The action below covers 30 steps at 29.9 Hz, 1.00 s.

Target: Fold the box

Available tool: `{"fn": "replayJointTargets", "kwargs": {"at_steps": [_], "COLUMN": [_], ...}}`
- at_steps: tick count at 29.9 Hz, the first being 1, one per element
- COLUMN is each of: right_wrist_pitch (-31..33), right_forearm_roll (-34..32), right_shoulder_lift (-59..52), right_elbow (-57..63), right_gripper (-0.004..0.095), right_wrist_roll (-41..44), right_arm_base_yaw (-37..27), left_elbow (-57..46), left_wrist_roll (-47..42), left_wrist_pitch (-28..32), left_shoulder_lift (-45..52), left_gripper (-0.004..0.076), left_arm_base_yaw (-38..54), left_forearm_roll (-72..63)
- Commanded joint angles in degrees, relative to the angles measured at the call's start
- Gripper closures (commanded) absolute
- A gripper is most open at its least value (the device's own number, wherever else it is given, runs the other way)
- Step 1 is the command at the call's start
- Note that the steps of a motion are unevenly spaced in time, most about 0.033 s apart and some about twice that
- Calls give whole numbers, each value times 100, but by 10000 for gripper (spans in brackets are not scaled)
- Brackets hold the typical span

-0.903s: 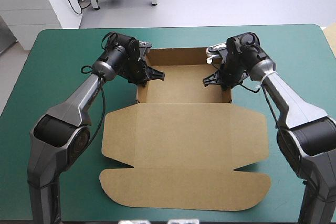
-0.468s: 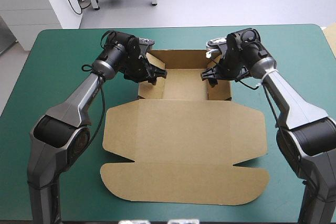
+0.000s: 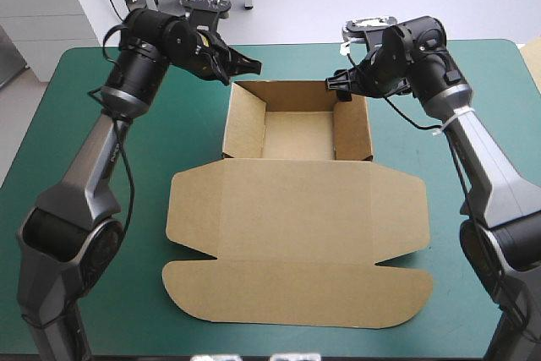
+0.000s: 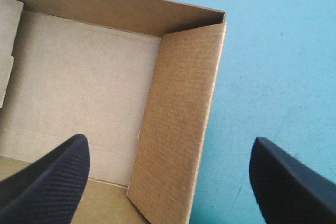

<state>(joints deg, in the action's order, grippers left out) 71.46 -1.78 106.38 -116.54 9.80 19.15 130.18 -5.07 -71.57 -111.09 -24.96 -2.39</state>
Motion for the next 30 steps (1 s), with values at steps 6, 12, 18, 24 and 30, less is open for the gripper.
{"fn": "replayJointTargets", "kwargs": {"at_steps": [6,12,18,24,30], "right_wrist_pitch": [-12,-12,-115,-140,-129], "right_forearm_roll": [-120,-293,-367,-356,-65], "right_shoulder_lift": [-661,-515,-212,378,756], "right_elbow": [-143,56,602,652,652], "right_gripper": [137,137,141,141,144], "right_wrist_roll": [89,89,34,34,39], "right_arm_base_yaw": [-2,-2,-2,-2,-113], "left_elbow": [-272,-1963,-3950,-5691,-7190], "left_wrist_roll": [140,106,507,778,779], "left_wrist_pitch": [-239,-239,175,446,1057], "left_shoulder_lift": [1292,2566,4101,5427,6487], "left_gripper": [731,731,731,731,731], "left_arm_base_yaw": [-27,-27,-27,-27,-27], "left_forearm_roll": [134,200,-199,-361,-321]}}
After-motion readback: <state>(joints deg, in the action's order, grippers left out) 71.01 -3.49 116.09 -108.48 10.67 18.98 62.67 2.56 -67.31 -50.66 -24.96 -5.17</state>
